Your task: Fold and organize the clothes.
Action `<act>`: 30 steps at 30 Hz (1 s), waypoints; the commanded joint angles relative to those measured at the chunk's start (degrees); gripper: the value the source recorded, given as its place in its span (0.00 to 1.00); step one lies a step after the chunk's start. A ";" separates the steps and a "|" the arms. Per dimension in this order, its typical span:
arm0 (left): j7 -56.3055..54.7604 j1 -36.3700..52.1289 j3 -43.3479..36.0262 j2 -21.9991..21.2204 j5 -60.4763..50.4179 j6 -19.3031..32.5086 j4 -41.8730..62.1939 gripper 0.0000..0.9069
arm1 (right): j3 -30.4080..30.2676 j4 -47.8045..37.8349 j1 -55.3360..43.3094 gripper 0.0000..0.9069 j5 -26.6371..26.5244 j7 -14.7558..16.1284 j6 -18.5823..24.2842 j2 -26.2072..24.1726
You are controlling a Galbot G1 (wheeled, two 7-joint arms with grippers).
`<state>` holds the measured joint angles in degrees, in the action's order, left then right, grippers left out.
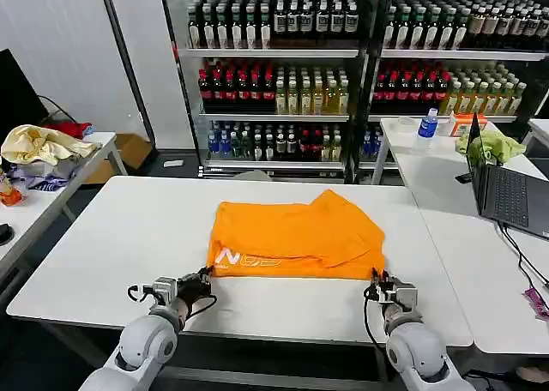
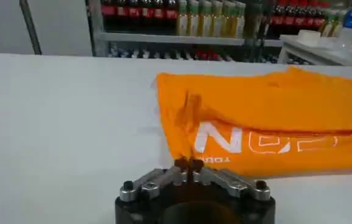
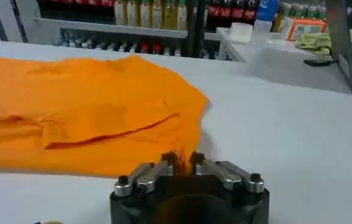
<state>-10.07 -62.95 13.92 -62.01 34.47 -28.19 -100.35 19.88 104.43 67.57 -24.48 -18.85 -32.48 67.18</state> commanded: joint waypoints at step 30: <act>-0.06 -25.71 9.93 3.48 -1.50 -0.86 -22.22 0.83 | 6.26 26.07 28.43 1.00 8.29 0.62 -0.45 -1.40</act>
<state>-10.06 -79.75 20.58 -59.14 33.25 -29.10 -116.17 24.98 125.34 88.53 -18.19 -18.40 -33.01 65.83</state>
